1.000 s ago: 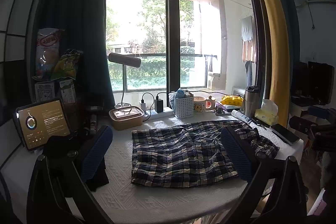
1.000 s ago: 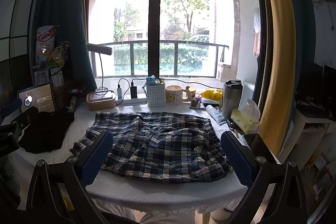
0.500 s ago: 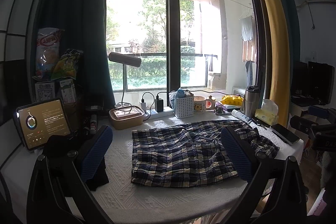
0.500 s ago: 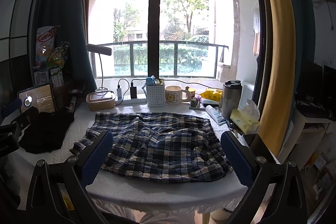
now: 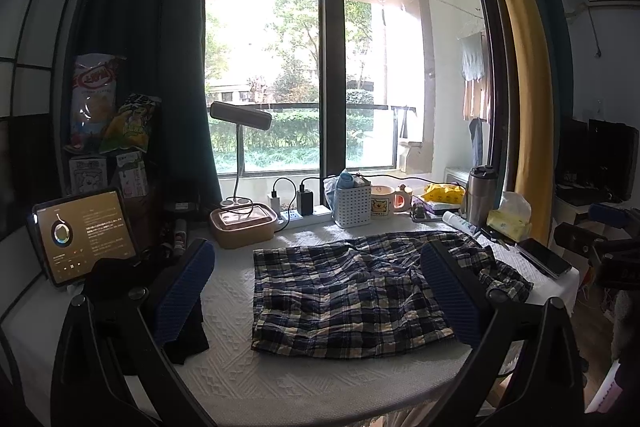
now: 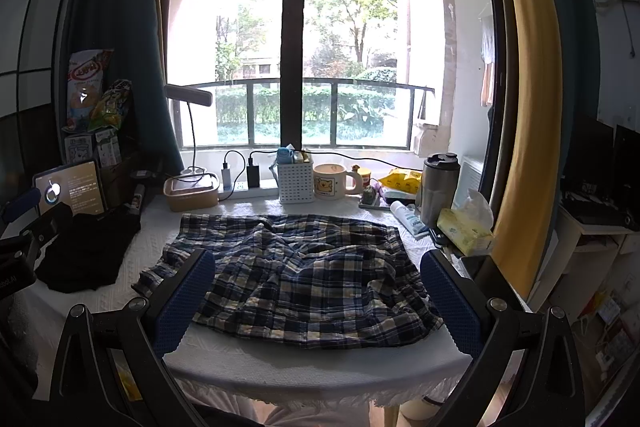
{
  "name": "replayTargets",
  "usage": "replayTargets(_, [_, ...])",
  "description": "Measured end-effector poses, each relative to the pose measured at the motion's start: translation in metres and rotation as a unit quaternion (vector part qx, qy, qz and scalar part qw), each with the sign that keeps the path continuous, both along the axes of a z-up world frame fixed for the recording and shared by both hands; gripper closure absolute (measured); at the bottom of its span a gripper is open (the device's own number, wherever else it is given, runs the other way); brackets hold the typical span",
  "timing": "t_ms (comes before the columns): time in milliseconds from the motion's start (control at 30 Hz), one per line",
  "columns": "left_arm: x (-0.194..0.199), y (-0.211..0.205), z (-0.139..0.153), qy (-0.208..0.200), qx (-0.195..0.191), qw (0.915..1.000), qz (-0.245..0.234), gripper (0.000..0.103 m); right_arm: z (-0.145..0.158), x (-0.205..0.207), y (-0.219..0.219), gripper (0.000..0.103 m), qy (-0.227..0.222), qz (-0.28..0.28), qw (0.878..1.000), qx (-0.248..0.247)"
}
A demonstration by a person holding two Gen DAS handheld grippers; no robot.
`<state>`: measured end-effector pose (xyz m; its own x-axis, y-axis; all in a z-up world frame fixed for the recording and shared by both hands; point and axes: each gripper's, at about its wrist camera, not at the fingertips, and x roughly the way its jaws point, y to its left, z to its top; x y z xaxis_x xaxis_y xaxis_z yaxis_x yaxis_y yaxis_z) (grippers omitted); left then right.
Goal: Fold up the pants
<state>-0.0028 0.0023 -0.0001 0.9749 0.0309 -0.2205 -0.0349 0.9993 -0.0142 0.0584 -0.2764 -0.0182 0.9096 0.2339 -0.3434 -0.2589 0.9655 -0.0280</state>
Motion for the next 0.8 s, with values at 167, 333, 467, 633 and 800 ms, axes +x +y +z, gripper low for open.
replayTargets(167, [-0.0007, 0.0011, -0.0001, 0.000, 0.000, 1.0000, 0.000, 0.001, 0.0002, -0.0003, 0.0000, 0.000, 0.000, 0.001, 1.000, 0.000])
replayTargets(333, [-0.0004, 0.0002, -0.0002, 0.001, -0.001, 1.0000, -0.001, 0.001, 0.0002, 0.0001, -0.0002, 0.000, 0.000, 0.000, 1.000, 0.000])
replayTargets(467, [-0.0002, -0.0005, -0.0006, 0.002, -0.001, 1.0000, -0.002, 0.001, 0.0002, -0.0003, 0.0001, 0.000, -0.001, 0.001, 1.000, -0.001])
replayTargets(633, [-0.0002, -0.0031, -0.0009, 0.001, 0.003, 1.0000, 0.003, 0.001, 0.0002, 0.0001, 0.0001, 0.000, 0.000, 0.000, 1.000, -0.001])
replayTargets(800, [-0.0004, -0.0028, -0.0008, 0.000, 0.003, 1.0000, 0.003, 0.001, 0.0001, 0.0002, 0.0001, 0.000, 0.000, 0.000, 1.000, -0.001])
